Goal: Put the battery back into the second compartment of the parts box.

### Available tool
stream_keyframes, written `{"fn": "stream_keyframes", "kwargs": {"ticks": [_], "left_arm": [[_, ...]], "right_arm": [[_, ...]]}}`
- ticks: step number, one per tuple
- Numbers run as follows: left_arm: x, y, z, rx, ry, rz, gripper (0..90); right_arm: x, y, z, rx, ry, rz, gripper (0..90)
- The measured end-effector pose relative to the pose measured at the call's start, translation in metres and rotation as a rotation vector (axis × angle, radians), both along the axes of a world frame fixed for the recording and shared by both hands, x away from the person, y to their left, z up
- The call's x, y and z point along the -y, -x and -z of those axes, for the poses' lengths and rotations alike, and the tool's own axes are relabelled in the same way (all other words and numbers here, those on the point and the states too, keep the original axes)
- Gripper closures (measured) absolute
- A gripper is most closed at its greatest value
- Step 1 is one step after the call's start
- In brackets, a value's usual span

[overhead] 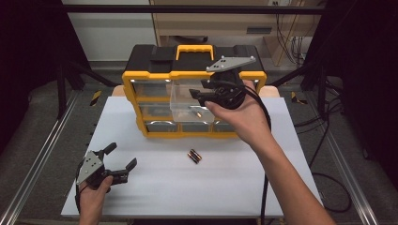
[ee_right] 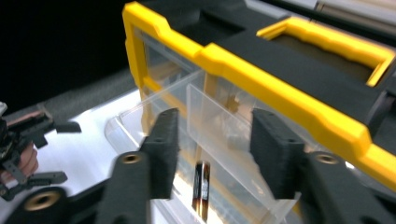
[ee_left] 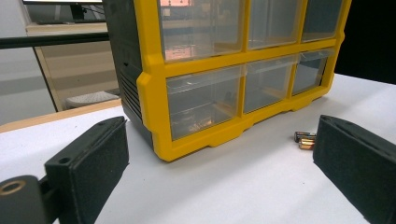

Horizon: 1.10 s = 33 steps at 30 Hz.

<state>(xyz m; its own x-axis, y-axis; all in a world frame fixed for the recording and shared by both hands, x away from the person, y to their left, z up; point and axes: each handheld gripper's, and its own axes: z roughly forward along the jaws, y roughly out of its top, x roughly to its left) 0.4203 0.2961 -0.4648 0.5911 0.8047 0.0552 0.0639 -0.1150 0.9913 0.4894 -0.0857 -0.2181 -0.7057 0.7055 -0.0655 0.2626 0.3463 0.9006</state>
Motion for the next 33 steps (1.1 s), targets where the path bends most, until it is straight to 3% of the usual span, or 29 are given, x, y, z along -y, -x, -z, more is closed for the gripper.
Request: {"fn": "stream_keyframes", "kwargs": {"ticks": [4, 10, 13, 16, 26, 33], "left_arm": [[0.0, 0.0, 0.0, -0.001, -0.001, -0.001, 3.2], [0.001, 0.0, 0.0, -0.001, -0.008, 0.001, 3.2], [0.0, 0.0, 0.0, 0.0, -0.005, -0.002, 3.2], [0.001, 0.0, 0.0, -0.001, -0.007, -0.002, 3.2], [0.0, 0.0, 0.0, 0.001, -0.006, -0.002, 3.0], [0.0, 0.0, 0.0, 0.003, -0.005, -0.003, 2.9]], "right_arm": [[0.006, 0.011, 0.002, 0.048, -0.023, 0.01, 38.7], [0.019, 0.027, 0.009, 0.067, -0.056, 0.045, 20.4], [0.026, 0.034, 0.014, 0.069, -0.07, 0.063, 16.0], [0.033, 0.039, 0.021, 0.065, -0.084, 0.071, 14.9], [0.047, 0.041, 0.05, 0.018, -0.063, 0.095, 12.5], [0.049, 0.04, 0.059, -0.008, -0.06, 0.108, 11.6]]}}
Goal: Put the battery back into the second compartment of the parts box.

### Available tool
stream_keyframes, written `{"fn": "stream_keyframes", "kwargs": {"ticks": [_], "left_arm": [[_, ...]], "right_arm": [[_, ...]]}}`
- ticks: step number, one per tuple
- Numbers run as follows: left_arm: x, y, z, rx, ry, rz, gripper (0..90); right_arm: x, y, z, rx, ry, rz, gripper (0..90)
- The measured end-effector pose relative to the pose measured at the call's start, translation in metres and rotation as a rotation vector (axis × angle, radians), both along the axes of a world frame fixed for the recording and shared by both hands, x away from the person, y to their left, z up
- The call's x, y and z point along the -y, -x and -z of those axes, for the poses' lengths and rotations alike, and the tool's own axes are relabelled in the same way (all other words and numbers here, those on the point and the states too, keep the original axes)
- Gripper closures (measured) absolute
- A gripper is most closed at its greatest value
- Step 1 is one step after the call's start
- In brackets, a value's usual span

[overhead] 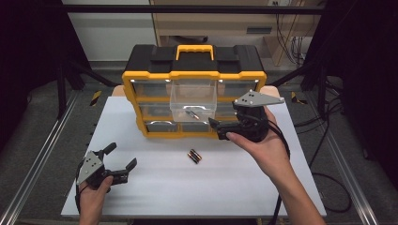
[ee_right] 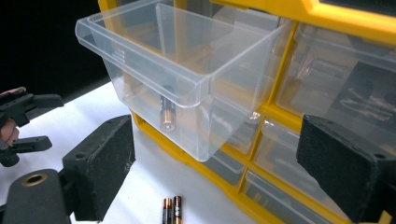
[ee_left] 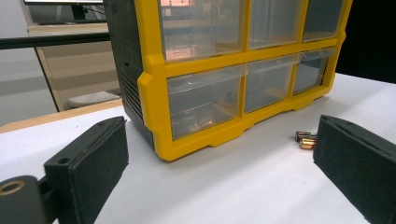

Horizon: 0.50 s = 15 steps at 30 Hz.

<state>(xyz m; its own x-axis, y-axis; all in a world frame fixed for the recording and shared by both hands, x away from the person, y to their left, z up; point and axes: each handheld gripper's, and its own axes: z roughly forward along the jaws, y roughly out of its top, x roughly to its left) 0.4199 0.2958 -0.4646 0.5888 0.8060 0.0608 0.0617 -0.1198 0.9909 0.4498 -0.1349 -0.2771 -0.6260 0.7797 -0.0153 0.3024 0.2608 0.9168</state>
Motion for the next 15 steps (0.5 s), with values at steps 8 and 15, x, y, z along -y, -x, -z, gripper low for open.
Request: {"fn": "stream_keyframes", "kwargs": {"ticks": [8, 15], "left_arm": [[0.0, -0.001, 0.0, 0.0, 0.002, 0.001, 2.8], [-0.001, -0.002, 0.0, 0.0, 0.012, -0.002, 2.7]], "right_arm": [[-0.001, 0.0, 0.009, -0.015, 0.008, 0.001, 11.0], [-0.001, -0.001, 0.02, -0.046, 0.018, 0.003, 10.9]]}}
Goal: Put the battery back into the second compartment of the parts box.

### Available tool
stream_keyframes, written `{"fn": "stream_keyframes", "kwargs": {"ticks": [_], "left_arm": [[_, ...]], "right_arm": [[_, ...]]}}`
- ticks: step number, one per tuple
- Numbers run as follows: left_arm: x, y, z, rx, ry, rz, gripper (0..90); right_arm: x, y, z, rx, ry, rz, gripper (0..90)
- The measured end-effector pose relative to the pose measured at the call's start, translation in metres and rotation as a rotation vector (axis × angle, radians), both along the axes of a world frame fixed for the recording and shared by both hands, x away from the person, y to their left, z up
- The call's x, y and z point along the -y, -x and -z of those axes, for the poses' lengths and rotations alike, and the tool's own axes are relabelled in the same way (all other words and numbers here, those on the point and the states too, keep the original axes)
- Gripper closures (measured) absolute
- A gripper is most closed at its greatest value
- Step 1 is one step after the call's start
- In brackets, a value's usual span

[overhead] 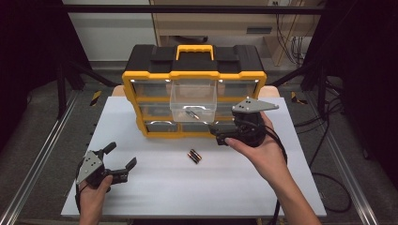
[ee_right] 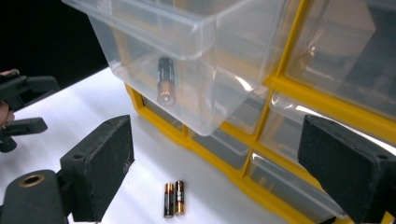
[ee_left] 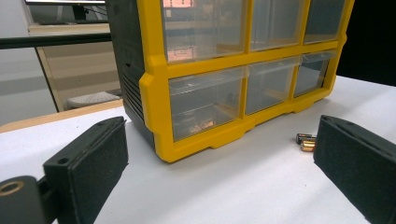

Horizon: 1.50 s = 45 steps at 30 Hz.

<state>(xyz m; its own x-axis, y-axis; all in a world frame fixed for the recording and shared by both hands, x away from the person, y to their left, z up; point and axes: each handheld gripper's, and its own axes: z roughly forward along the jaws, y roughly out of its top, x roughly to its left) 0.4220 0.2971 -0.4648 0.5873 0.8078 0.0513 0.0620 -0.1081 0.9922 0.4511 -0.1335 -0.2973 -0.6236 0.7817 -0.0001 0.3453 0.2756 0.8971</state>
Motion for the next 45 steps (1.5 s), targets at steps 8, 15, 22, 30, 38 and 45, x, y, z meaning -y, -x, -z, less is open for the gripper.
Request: {"fn": "stream_keyframes", "kwargs": {"ticks": [8, 15, 22, 30, 38, 45], "left_arm": [[-0.001, 0.0, 0.0, 0.002, 0.003, -0.002, 2.8], [0.0, -0.001, 0.0, 0.004, 0.007, 0.006, 2.8], [0.002, -0.002, 0.0, 0.002, 0.007, 0.015, 2.8], [0.002, -0.002, 0.0, 0.001, 0.004, 0.016, 2.8], [0.003, -0.002, 0.0, 0.001, -0.003, 0.015, 2.8], [0.003, 0.002, -0.001, 0.003, -0.017, 0.004, 2.8]], "right_arm": [[-0.005, -0.002, 0.015, -0.027, 0.002, -0.003, 10.7], [-0.008, 0.0, 0.03, -0.048, -0.002, -0.002, 10.7], [-0.008, -0.001, 0.043, -0.076, 0.0, 0.006, 10.7], [-0.01, -0.002, 0.054, -0.1, 0.006, 0.015, 10.7], [-0.017, -0.005, 0.071, -0.136, 0.033, 0.009, 10.8], [-0.025, -0.009, 0.092, -0.179, 0.046, -0.006, 10.9]]}}
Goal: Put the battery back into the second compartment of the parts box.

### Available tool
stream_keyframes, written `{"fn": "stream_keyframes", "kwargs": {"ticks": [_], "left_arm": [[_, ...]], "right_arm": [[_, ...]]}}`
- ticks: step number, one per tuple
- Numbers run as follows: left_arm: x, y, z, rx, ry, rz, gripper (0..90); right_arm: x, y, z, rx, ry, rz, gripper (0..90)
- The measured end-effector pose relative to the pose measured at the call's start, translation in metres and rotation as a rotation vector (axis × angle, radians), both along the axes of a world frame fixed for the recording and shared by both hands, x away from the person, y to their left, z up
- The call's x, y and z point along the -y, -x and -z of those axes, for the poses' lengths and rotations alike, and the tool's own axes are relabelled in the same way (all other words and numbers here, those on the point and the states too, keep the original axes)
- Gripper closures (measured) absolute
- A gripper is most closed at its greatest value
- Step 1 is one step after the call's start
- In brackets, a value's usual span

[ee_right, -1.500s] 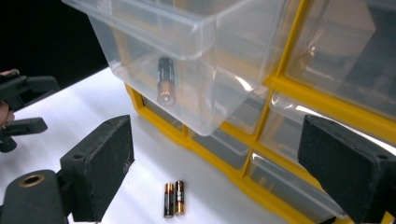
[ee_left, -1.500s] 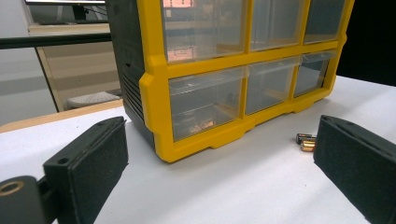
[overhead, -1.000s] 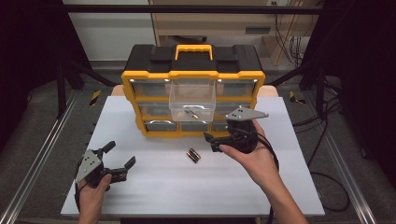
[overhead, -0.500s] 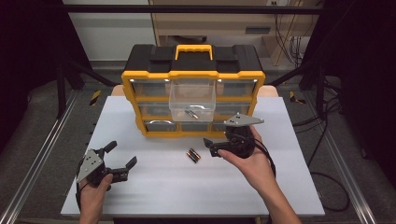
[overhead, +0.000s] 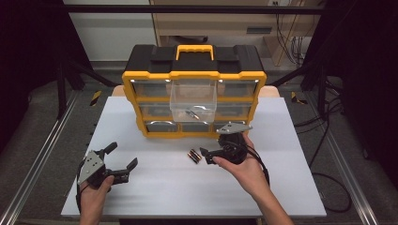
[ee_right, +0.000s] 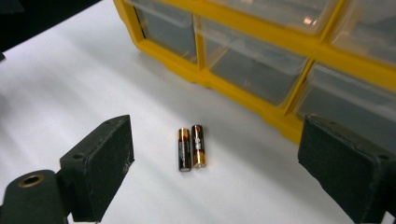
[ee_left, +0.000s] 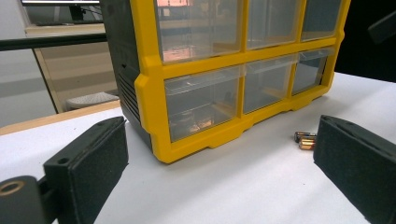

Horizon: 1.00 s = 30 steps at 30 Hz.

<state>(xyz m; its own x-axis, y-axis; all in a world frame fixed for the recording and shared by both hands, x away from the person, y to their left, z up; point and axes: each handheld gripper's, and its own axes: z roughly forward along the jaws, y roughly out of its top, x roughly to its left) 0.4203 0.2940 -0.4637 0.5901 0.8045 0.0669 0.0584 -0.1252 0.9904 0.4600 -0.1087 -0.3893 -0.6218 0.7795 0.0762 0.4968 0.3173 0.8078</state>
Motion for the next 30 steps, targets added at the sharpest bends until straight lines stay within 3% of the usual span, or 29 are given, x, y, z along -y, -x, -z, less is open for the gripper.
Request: {"fn": "stream_keyframes", "kwargs": {"ticks": [10, 23, 30], "left_arm": [[-0.002, 0.002, 0.001, -0.003, 0.0, -0.008, 2.8], [0.002, 0.0, 0.001, -0.004, 0.006, 0.009, 2.8], [0.011, -0.009, 0.0, -0.004, -0.001, 0.038, 2.8]], "right_arm": [[-0.007, -0.009, 0.021, -0.048, 0.006, 0.0, 12.3], [-0.013, -0.016, 0.03, -0.066, 0.0, 0.012, 13.8], [-0.015, -0.017, 0.035, -0.074, -0.006, 0.019, 15.2]]}}
